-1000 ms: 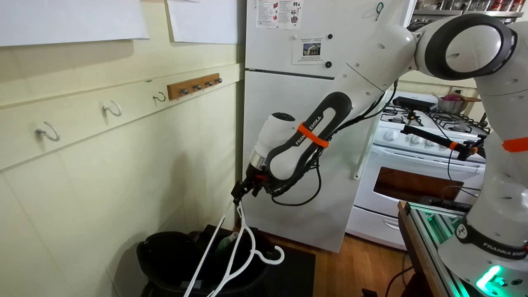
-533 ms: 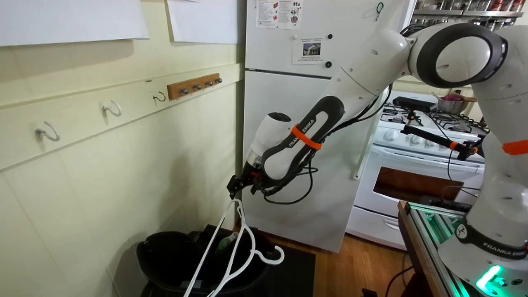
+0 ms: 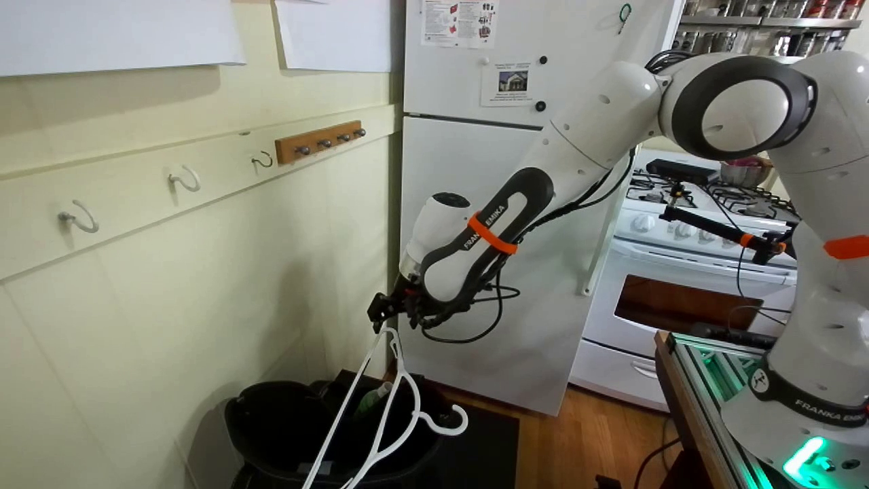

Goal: Hang up the coat hanger

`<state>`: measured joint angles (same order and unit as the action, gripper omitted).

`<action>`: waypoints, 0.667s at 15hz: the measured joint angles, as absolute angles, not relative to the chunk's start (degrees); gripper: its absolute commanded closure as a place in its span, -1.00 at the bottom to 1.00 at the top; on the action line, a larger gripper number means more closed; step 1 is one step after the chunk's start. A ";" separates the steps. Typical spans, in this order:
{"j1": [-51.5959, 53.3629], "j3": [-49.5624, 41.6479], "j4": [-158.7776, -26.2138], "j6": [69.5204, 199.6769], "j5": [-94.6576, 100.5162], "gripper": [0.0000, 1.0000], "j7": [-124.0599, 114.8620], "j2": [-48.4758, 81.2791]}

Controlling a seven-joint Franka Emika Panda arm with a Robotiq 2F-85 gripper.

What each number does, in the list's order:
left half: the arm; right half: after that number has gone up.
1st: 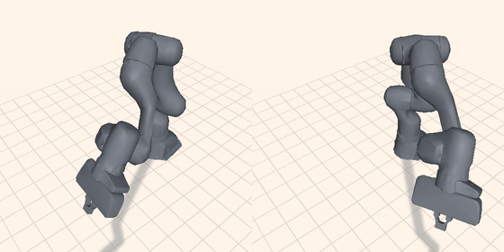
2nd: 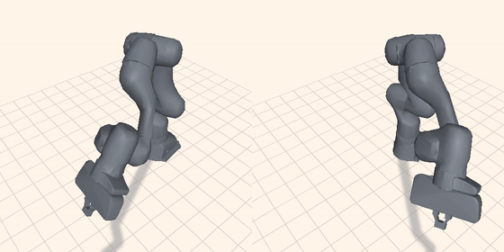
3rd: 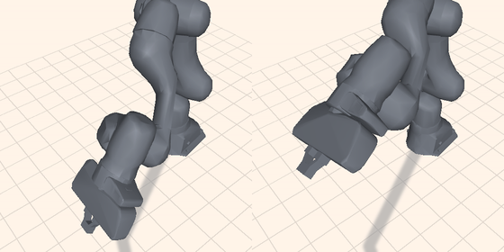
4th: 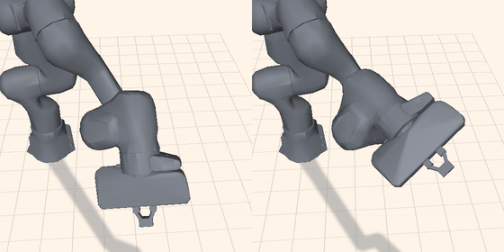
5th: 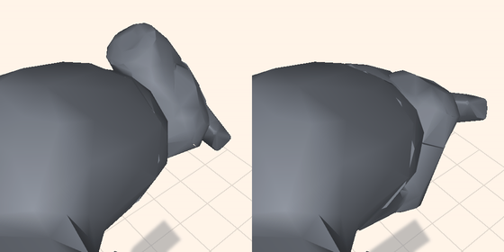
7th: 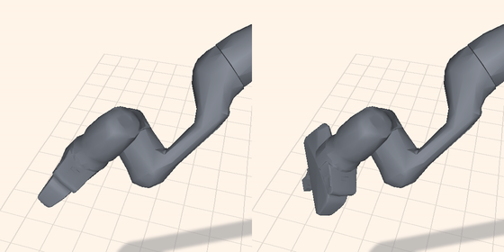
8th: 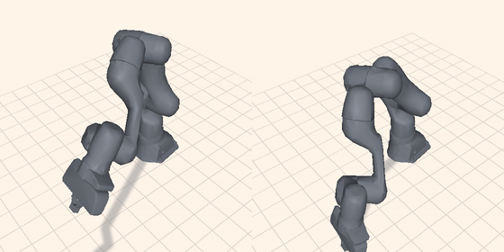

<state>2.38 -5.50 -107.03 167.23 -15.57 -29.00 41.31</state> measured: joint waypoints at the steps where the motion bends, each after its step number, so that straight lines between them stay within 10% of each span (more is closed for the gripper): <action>1: 2.46 -5.48 -106.60 167.21 -15.78 -1.00 -29.49 41.72; 10: 3.35 -5.28 -103.14 167.21 -17.53 -1.00 -33.22 45.33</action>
<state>3.35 -5.28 -103.14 167.21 -17.53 -33.22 45.33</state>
